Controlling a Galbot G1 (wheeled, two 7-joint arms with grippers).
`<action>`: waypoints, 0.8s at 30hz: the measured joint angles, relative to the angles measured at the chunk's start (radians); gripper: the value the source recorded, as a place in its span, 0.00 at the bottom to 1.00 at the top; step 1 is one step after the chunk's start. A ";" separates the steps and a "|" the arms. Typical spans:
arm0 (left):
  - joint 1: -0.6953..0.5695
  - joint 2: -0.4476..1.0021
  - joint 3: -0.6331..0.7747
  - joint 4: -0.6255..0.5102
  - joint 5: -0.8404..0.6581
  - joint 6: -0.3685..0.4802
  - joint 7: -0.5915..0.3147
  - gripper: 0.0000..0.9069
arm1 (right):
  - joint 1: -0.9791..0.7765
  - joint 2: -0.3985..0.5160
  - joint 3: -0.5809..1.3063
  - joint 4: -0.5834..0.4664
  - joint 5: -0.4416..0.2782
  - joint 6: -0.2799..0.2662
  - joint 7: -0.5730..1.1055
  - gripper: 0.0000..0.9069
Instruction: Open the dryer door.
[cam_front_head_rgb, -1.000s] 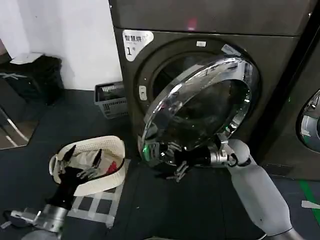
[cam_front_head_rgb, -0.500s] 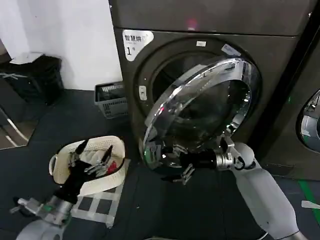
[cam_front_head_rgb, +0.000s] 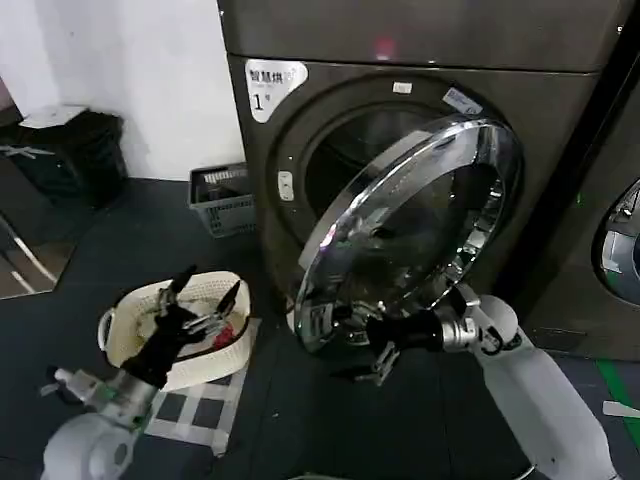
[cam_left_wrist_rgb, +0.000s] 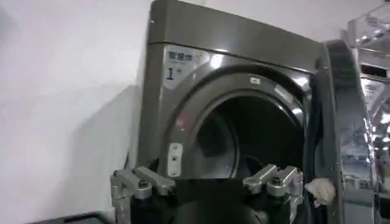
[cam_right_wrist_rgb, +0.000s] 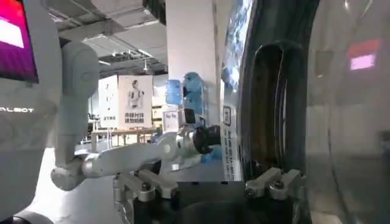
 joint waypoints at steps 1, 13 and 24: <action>-0.011 0.000 0.013 0.004 0.000 0.001 0.001 1.00 | -0.009 -0.005 0.014 0.001 0.000 0.006 0.000 1.00; -0.124 0.013 0.144 0.047 -0.034 0.013 0.009 1.00 | -0.133 -0.029 0.239 0.030 0.002 0.039 0.002 1.00; -0.185 0.018 0.236 0.079 -0.058 0.035 0.009 1.00 | -0.285 -0.018 0.468 0.057 0.055 -0.004 0.119 1.00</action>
